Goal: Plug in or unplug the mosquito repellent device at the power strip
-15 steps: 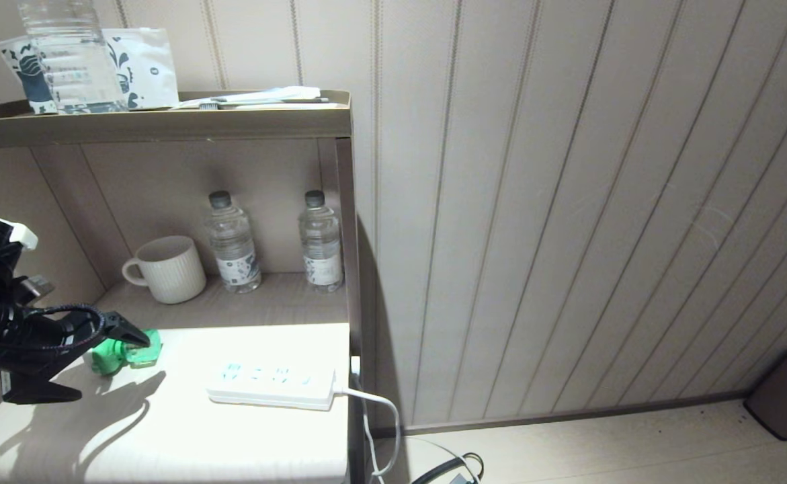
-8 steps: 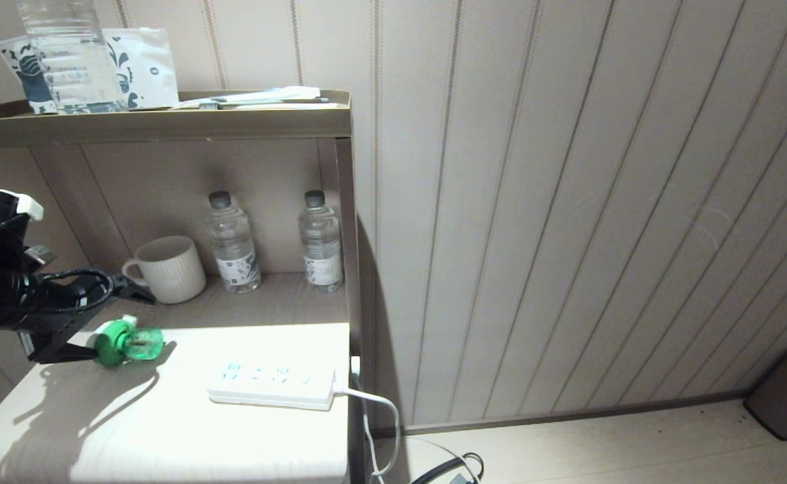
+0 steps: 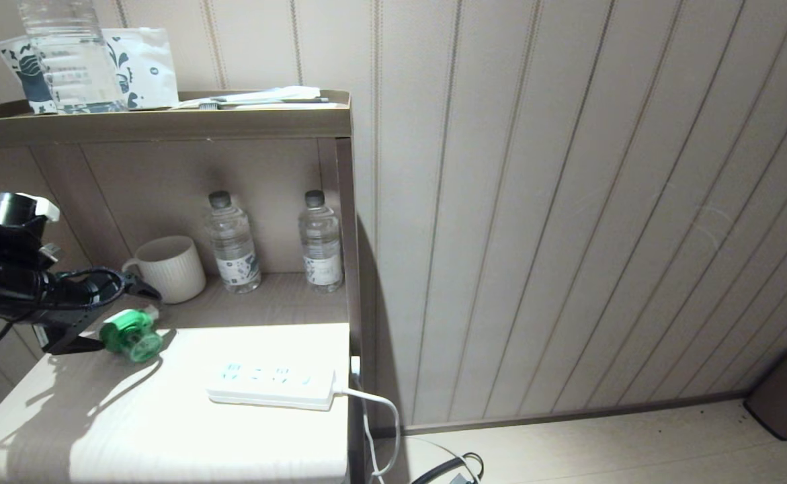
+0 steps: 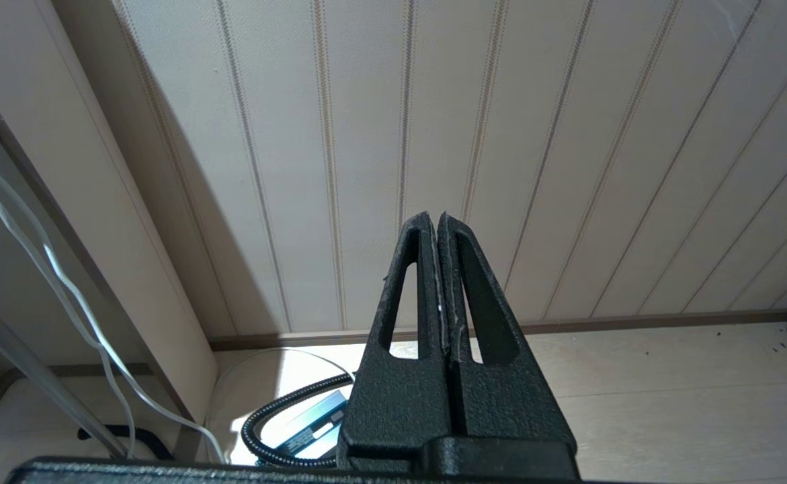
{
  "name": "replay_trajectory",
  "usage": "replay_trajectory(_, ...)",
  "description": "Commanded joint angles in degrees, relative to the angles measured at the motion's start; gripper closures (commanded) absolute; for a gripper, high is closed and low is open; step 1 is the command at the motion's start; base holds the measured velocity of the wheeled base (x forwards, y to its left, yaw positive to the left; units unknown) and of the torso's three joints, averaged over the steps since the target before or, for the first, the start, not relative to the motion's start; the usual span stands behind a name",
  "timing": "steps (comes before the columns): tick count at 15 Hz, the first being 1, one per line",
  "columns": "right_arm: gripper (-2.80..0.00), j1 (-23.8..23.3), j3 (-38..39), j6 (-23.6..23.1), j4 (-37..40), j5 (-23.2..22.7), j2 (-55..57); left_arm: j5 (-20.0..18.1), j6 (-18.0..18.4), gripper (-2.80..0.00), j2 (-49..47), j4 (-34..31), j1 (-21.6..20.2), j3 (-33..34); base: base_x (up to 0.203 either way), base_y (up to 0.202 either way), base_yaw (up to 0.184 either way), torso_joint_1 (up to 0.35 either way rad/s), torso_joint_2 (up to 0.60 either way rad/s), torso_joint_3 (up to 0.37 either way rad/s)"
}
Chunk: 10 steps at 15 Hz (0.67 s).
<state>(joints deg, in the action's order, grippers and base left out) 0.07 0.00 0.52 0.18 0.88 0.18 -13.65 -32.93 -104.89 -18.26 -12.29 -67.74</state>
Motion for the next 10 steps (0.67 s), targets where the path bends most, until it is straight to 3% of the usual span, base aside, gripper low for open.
replay_trajectory(1,0.0,0.0,0.0,0.0,0.0,0.0,0.0,0.7,-0.2,-2.8,-2.1,0.2,0.1,-0.5,0.0,0.0,0.0,0.0,0.0,0.0)
replay_trajectory(7,0.0,0.0,0.0,0.0,0.0,0.0,0.0,4.8,5.4,-2.8,-3.5,-0.1,0.2,-0.1,0.0,0.0,0.0,0.0,0.0,0.0)
replay_trajectory(10,0.0,0.0,0.0,0.0,0.0,0.0,0.0,11.0,9.2,-2.8,-4.1,-3.6,2.1,0.1,0.0,0.0,0.0,0.0,0.0,0.0)
